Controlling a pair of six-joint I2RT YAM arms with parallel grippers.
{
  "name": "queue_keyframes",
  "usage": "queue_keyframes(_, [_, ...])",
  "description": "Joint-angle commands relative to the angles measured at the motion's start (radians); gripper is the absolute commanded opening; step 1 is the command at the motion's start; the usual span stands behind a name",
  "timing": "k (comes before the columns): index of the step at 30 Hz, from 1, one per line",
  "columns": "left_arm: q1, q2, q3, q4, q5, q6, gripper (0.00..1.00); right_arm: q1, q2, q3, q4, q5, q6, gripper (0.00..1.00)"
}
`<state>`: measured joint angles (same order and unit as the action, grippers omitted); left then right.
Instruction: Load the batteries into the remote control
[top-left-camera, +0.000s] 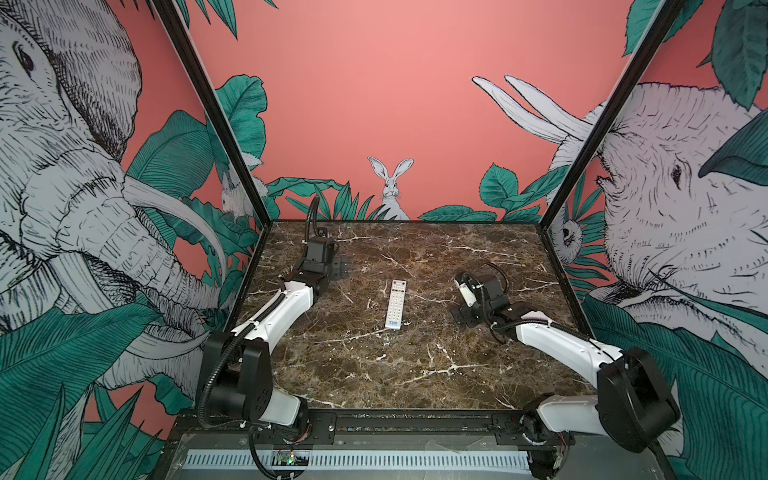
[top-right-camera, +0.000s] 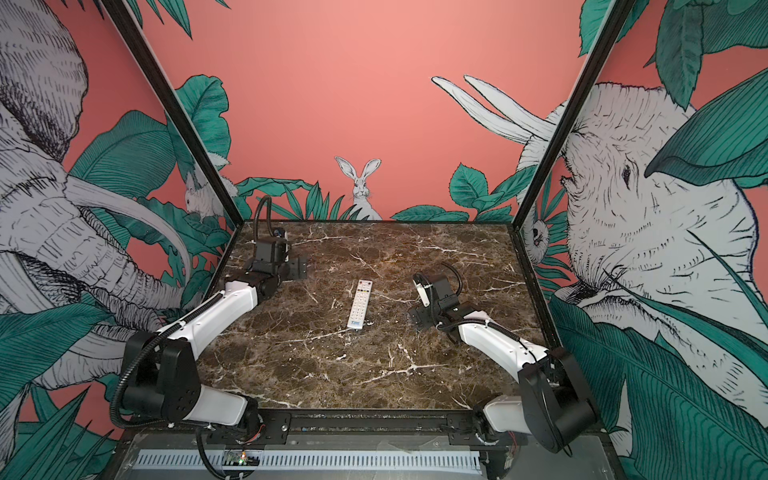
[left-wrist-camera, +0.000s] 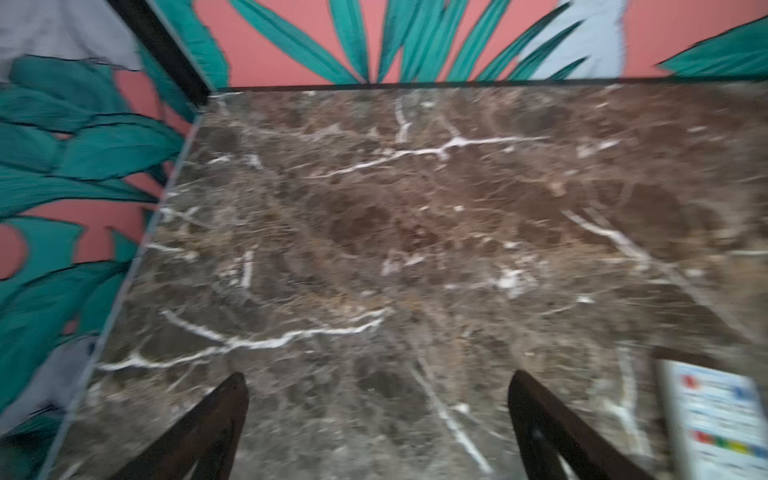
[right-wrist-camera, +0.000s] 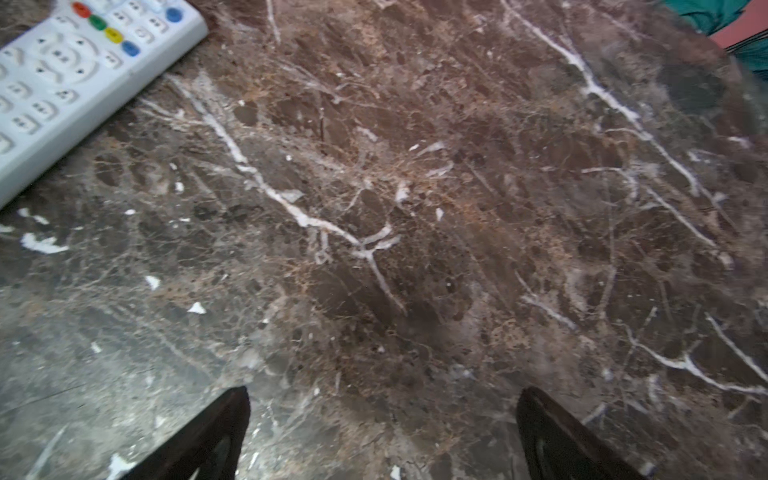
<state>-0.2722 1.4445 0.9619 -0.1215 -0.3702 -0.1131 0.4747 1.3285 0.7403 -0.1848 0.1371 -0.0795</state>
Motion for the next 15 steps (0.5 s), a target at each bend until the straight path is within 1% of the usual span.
queue_keyframes(1, [-0.002,0.007,-0.128,0.195,-0.279,0.116,0.99,-0.031,-0.009,-0.039,0.132,0.097,-0.098,1.0])
queue_keyframes(2, [0.004,0.015,-0.161,0.253,-0.296,0.121,0.99,-0.043,-0.01,-0.067,0.193,0.102,-0.129,1.0])
queue_keyframes(4, [0.008,0.031,-0.216,0.348,-0.295,0.132,0.99,-0.07,-0.001,-0.128,0.338,0.111,-0.165,1.0])
queue_keyframes(6, [0.016,0.051,-0.235,0.372,-0.308,0.146,0.99,-0.098,0.021,-0.203,0.533,0.119,-0.192,1.0])
queue_keyframes(7, [0.019,0.058,-0.258,0.416,-0.317,0.156,0.99,-0.107,0.031,-0.238,0.618,0.134,-0.201,1.0])
queue_keyframes(10, [0.043,0.075,-0.366,0.631,-0.278,0.203,0.99,-0.144,0.079,-0.332,0.911,0.152,-0.2,1.0])
queue_keyframes(11, [0.047,0.064,-0.379,0.639,-0.27,0.205,0.99,-0.154,0.1,-0.353,0.981,0.159,-0.205,1.0])
queue_keyframes(12, [0.055,0.051,-0.398,0.668,-0.239,0.215,0.99,-0.168,0.119,-0.362,1.023,0.166,-0.197,1.0])
queue_keyframes(14, [0.071,0.057,-0.451,0.798,-0.202,0.233,0.99,-0.185,0.143,-0.375,1.085,0.158,-0.196,1.0])
queue_keyframes(15, [0.09,0.068,-0.475,0.846,-0.161,0.227,0.99,-0.195,0.144,-0.371,1.081,0.168,-0.181,1.0])
